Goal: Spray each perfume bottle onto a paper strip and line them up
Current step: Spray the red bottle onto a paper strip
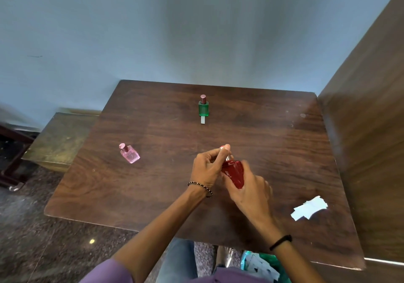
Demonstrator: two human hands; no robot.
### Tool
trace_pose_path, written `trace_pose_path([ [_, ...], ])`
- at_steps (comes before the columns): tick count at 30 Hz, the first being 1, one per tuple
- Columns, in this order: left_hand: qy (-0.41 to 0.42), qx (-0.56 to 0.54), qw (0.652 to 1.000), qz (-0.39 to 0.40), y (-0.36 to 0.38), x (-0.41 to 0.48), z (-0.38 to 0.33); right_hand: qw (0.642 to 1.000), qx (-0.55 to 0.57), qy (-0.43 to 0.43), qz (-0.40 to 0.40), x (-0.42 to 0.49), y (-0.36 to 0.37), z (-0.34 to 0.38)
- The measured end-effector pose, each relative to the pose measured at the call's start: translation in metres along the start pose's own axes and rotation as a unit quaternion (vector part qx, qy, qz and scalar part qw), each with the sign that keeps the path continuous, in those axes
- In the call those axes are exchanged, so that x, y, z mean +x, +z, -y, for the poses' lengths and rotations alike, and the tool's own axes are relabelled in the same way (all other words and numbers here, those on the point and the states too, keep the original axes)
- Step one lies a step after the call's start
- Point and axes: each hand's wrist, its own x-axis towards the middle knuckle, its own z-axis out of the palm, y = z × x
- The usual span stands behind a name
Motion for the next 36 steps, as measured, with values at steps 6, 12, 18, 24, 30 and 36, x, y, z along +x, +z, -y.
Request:
trace_pose_path([
  [6, 0.016, 0.025, 0.998, -0.049, 0.008, 0.006, -0.006, 0.990, -0.117, -0.050, -0.068, 0.005, -0.001, 0.009],
  [12, -0.001, 0.055, 0.995, -0.085, 0.017, 0.010, -0.011, 0.967, -0.195, -0.114, -0.119, 0.015, -0.005, 0.002],
  [18, -0.020, 0.057, 0.995, -0.083, 0.029, 0.014, -0.014, 0.970, -0.208, -0.085, -0.090, 0.017, -0.008, 0.000],
  [24, -0.031, -0.041, 0.999, 0.014, 0.007, 0.032, -0.025, 0.906, 0.360, 0.133, 0.180, 0.023, -0.028, -0.010],
  [30, -0.067, -0.063, 0.996, 0.014, -0.010, 0.041, -0.039, 0.818, 0.500, 0.182, 0.220, 0.012, -0.032, -0.016],
  [36, -0.094, -0.065, 0.993, 0.036, 0.000, 0.028, -0.035, 0.687, 0.651, 0.183, 0.267, 0.014, -0.037, -0.023],
])
